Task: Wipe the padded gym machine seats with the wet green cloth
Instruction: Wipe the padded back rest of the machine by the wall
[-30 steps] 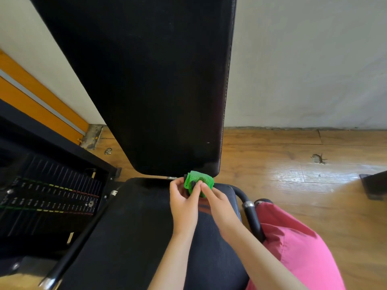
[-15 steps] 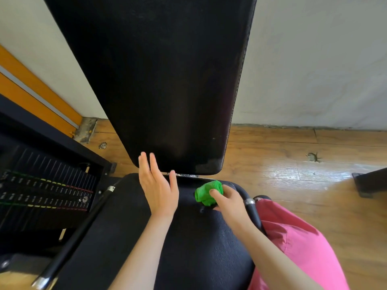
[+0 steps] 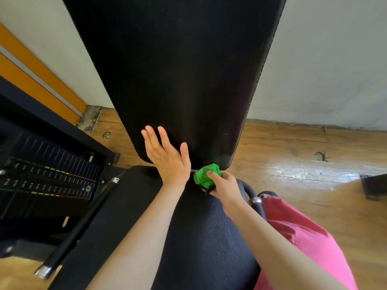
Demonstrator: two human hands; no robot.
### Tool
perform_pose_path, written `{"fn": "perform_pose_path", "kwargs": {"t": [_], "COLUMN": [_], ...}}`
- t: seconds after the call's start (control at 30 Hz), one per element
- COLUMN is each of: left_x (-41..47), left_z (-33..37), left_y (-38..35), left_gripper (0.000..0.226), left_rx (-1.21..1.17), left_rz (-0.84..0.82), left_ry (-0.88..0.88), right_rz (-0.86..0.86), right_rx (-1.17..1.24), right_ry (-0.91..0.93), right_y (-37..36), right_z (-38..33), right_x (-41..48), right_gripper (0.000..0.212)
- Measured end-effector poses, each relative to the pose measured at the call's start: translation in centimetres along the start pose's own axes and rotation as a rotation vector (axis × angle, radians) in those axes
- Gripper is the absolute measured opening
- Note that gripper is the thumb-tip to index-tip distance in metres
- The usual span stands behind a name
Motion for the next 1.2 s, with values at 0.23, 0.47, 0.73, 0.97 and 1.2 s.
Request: {"fn": "perform_pose_path", "kwargs": {"t": [0.23,0.47,0.73,0.97,1.2], "left_x": [0.0,0.0,0.1,0.3,2.1], "left_z": [-1.5,-1.4,-1.3,-1.5,-0.5], "left_y": [0.5,0.7,1.1,1.7,5.3], "left_gripper": [0.078,0.078,0.076,0.071,0.056], "left_rx": [0.024,0.038,0.059,0.103,-0.122], "left_rz": [-0.056,-0.081,-0.117,-0.175,-0.121], "left_ry": [-0.087,-0.083,-0.108,-0.112,0.022], "right_rz": [0.046,0.010,0.152,0.293,0.309], "right_rx": [0.171,0.216,0.141,0.016,0.176], "right_ry": [-0.156,-0.020,0.222,0.143,0.408], "right_y": [-1.9,-2.3,-1.7,1.4,1.8], "right_z": [1.5,-0.6,-0.8,0.3,-4.7], "right_x": [-0.1,-1.2,-1.8,-0.4,-3.3], "right_gripper": [0.009,0.009,0.010,0.011,0.014]}}
Point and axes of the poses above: each hand's wrist, its own x-axis towards the middle knuckle, its own y-axis out of the back of the hand, z = x × y, the point moved 1 cm from there along x, towards the middle knuckle, and after that the axes turned 11 degrees about z, right-handed, at the moved point
